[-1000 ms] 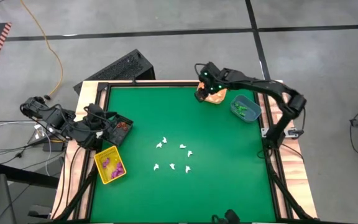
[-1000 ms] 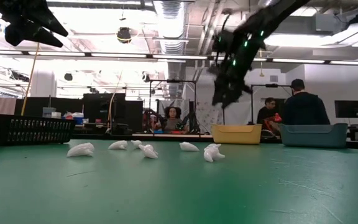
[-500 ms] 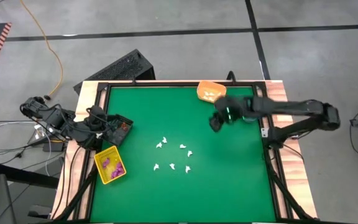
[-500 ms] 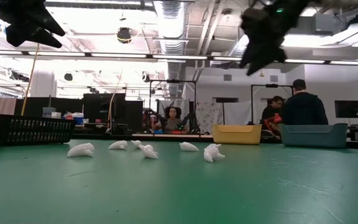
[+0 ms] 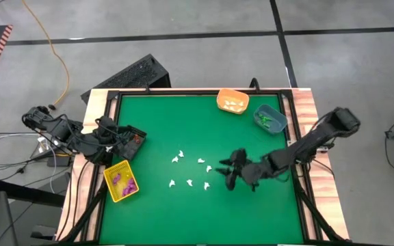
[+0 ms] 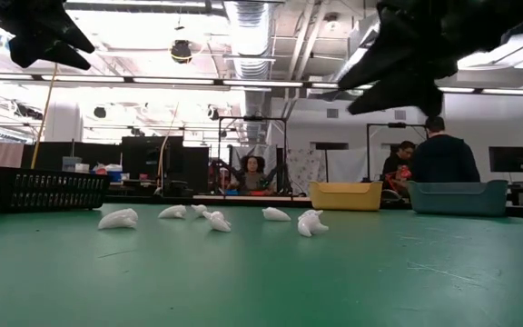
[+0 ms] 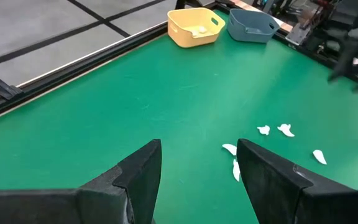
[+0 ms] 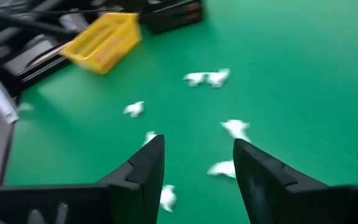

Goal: Sort Halloween decoration
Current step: Put the white ghost toy into the light orange bin

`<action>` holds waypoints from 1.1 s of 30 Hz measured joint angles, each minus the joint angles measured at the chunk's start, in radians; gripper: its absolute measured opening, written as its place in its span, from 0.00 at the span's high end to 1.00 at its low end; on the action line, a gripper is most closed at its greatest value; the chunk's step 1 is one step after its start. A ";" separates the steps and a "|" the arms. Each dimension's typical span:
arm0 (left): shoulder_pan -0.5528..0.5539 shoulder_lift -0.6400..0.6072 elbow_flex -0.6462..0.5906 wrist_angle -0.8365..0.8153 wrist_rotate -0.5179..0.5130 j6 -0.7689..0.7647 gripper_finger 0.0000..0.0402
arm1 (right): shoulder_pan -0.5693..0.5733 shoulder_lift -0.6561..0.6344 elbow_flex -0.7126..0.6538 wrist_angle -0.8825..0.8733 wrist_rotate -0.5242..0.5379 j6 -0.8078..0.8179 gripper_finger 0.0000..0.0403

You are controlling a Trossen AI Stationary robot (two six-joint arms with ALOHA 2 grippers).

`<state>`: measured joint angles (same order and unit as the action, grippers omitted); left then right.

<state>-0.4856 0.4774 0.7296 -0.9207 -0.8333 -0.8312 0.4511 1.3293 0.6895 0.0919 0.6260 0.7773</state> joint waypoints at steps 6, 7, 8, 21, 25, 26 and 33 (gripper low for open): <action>0.000 -0.001 0.000 0.014 0.049 0.040 0.50 | 0.007 0.240 0.005 0.263 0.001 -0.048 0.54; 0.000 -0.002 0.000 0.027 0.070 0.057 0.50 | 0.001 0.269 0.014 0.265 0.001 -0.044 0.54; 0.000 -0.003 0.000 0.042 0.094 0.076 0.50 | -0.005 0.295 0.027 0.268 0.001 -0.044 0.54; 0.000 -0.007 0.000 0.104 0.148 0.150 0.50 | -0.118 0.377 0.108 0.109 0.002 -0.027 0.54; 0.000 -0.007 0.000 0.101 0.130 0.149 0.50 | -0.123 0.380 0.108 0.089 0.002 0.034 0.54; 0.000 -0.007 0.000 0.101 0.125 0.150 0.50 | -0.121 0.391 0.108 0.104 0.003 0.035 0.54; 0.000 -0.007 0.000 0.099 0.095 0.150 0.50 | -0.091 0.513 0.109 0.158 0.025 0.195 0.54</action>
<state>-0.4857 0.4702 0.7292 -0.8214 -0.7380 -0.6814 0.3606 1.8422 0.7982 0.2497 0.6513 0.9725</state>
